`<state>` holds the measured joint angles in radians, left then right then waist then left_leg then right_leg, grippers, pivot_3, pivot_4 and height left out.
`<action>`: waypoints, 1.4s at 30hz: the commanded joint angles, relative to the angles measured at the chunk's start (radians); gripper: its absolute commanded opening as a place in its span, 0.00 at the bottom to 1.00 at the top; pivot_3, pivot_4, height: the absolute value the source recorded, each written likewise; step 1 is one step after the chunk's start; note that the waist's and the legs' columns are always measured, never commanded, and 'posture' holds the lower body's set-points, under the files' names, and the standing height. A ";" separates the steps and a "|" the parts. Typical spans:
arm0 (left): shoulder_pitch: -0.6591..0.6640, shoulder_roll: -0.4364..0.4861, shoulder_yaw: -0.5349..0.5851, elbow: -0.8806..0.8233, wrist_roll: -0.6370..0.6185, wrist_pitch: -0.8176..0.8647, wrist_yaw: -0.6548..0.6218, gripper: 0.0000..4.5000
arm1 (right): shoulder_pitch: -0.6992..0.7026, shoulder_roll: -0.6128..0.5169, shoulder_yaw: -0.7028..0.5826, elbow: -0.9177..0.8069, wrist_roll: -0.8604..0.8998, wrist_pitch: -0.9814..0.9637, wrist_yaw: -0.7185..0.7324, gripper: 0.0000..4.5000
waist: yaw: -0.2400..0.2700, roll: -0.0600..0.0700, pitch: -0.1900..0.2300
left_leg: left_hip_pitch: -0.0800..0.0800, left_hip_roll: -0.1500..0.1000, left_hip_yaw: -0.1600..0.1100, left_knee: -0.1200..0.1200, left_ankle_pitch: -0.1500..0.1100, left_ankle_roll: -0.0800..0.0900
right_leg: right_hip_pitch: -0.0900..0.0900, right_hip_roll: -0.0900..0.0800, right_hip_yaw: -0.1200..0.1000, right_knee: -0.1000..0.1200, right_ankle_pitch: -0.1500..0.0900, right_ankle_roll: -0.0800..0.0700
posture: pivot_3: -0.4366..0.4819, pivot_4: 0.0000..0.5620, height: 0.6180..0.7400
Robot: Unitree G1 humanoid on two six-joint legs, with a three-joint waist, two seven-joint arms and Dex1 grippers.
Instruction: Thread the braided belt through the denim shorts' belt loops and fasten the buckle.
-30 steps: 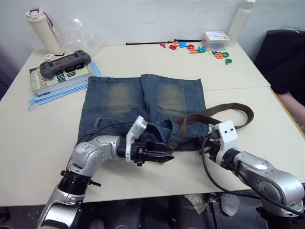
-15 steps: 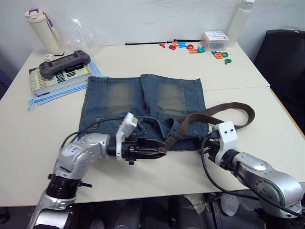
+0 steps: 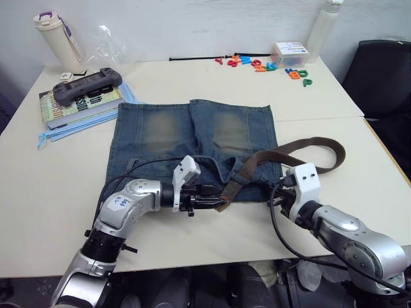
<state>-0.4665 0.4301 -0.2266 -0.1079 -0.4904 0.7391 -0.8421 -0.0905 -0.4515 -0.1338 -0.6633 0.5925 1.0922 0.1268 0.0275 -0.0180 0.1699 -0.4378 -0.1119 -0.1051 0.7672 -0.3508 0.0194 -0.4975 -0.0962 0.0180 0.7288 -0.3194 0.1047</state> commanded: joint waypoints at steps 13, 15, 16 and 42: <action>-0.016 -0.046 -0.023 -0.036 0.045 0.016 0.040 0.53 | 0.015 0.019 -0.031 -0.035 -0.020 -0.002 -0.024 0.00 | 0.001 0.000 0.000 | 0.000 0.000 0.000 0.000 0.000 0.000 | 0.000 0.000 0.000 0.000 0.000 0.000 | 0.48 0.27 0.34; -0.012 -0.044 -0.031 -0.046 0.053 0.012 0.038 0.53 | 0.013 0.020 -0.031 -0.034 -0.022 -0.002 -0.023 0.00 | 0.001 0.000 0.000 | 0.000 0.000 0.000 0.000 0.000 0.000 | 0.000 0.000 0.000 0.000 0.000 0.000 | 0.48 0.27 0.34; -0.008 -0.041 -0.036 -0.051 0.058 0.008 0.037 0.53 | 0.012 0.021 -0.030 -0.033 -0.023 -0.003 -0.022 0.00 | 0.001 0.000 0.000 | 0.000 0.000 0.000 0.000 0.000 0.000 | 0.000 0.000 0.000 0.000 0.000 0.000 | 0.48 0.27 0.34; 0.038 0.201 0.166 -0.225 -0.168 0.184 -0.126 0.02 | -0.012 -0.006 -0.058 0.008 -0.055 -0.025 0.004 0.00 | -0.005 0.001 0.000 | 0.000 0.001 0.000 -0.001 0.000 -0.001 | -0.001 0.001 0.000 0.000 0.000 0.000 | 0.48 0.27 0.34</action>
<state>-0.4299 0.6076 -0.1236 -0.2999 -0.6171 0.9229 -0.9330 -0.1035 -0.4295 -0.1298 -0.6655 0.5704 1.0749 0.1466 0.0222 -0.0169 0.1703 -0.4379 -0.1114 -0.1051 0.7667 -0.3507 0.0188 -0.4986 -0.0956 0.0181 0.7293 -0.3194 0.1046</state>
